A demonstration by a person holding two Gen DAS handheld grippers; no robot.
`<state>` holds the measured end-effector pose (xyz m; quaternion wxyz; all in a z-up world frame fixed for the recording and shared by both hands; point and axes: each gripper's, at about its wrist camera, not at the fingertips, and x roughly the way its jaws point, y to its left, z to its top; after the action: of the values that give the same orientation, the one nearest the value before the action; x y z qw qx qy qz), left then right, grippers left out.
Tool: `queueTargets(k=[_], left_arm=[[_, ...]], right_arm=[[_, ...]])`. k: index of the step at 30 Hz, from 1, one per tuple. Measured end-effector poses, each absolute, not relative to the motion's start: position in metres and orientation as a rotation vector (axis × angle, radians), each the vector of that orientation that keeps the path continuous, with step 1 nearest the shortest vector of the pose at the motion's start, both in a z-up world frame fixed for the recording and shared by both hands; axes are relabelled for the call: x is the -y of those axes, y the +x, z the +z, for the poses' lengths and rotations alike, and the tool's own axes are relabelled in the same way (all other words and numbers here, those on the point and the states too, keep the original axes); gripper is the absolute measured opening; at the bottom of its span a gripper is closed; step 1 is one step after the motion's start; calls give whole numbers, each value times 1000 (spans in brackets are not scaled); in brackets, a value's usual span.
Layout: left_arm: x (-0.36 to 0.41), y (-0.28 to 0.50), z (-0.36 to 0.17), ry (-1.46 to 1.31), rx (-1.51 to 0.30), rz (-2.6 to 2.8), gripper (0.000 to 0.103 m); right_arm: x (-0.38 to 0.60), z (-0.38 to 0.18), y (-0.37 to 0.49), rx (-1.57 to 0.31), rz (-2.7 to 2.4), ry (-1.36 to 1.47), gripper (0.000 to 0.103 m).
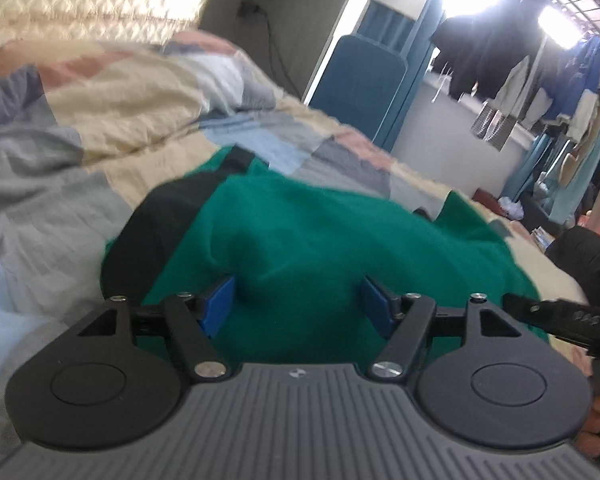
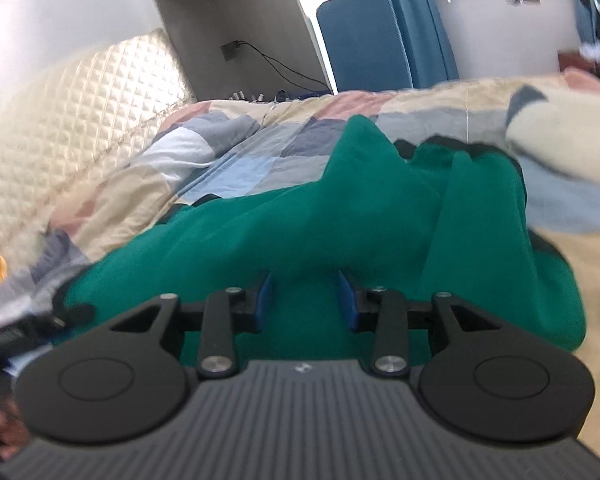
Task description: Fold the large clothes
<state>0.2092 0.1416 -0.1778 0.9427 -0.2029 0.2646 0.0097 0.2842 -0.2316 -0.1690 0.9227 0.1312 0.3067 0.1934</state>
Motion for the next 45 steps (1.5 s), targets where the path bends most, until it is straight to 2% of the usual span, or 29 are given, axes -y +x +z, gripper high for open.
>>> queueTargets(k=[4, 6, 8, 10, 13, 15, 18, 24, 31, 35, 38, 40, 41, 43, 44, 45], left_arm=[[-148, 205, -175, -488, -557, 10, 75], [-153, 196, -169, -548, -566, -12, 75], [-158, 187, -167, -618, -572, -43, 81], [-163, 182, -170, -705, -581, -61, 92], [-172, 186, -187, -855, -632, -73, 94], [-178, 193, -198, -914, -650, -73, 96], [-191, 202, -217, -1062, -663, -54, 99], [-210, 220, -244, -1290, -612, -92, 101], [-216, 240, -263, -1374, -625, -122, 101], [-214, 246, -263, -1400, -599, -106, 100], [-212, 247, -262, -1404, -595, -104, 99], [-209, 245, -259, -1376, -598, -96, 90], [-208, 244, -257, -1356, -605, -87, 87], [-207, 244, -255, -1318, -620, -79, 67], [-207, 245, -252, -1299, -621, -78, 61], [-207, 245, -250, -1290, -614, -80, 50]], right_arm=[[247, -165, 277, -702, 378, 439, 40], [255, -166, 269, -743, 380, 556, 49], [262, -171, 260, -772, 382, 669, 74], [267, -178, 254, -807, 370, 774, 85], [272, -195, 254, -879, 334, 902, 86], [275, -214, 259, -928, 318, 996, 95], [280, -238, 267, -960, 302, 1147, 94], [283, -250, 282, -866, 263, 1282, 95], [279, -260, 286, -859, 265, 1233, 95], [276, -262, 293, -848, 262, 1232, 102], [273, -259, 301, -819, 287, 1139, 102], [270, -258, 301, -805, 293, 1113, 100], [270, -256, 300, -803, 291, 1105, 93], [270, -249, 298, -798, 290, 1065, 77], [269, -244, 296, -793, 296, 1047, 70], [269, -242, 295, -787, 302, 1034, 66]])
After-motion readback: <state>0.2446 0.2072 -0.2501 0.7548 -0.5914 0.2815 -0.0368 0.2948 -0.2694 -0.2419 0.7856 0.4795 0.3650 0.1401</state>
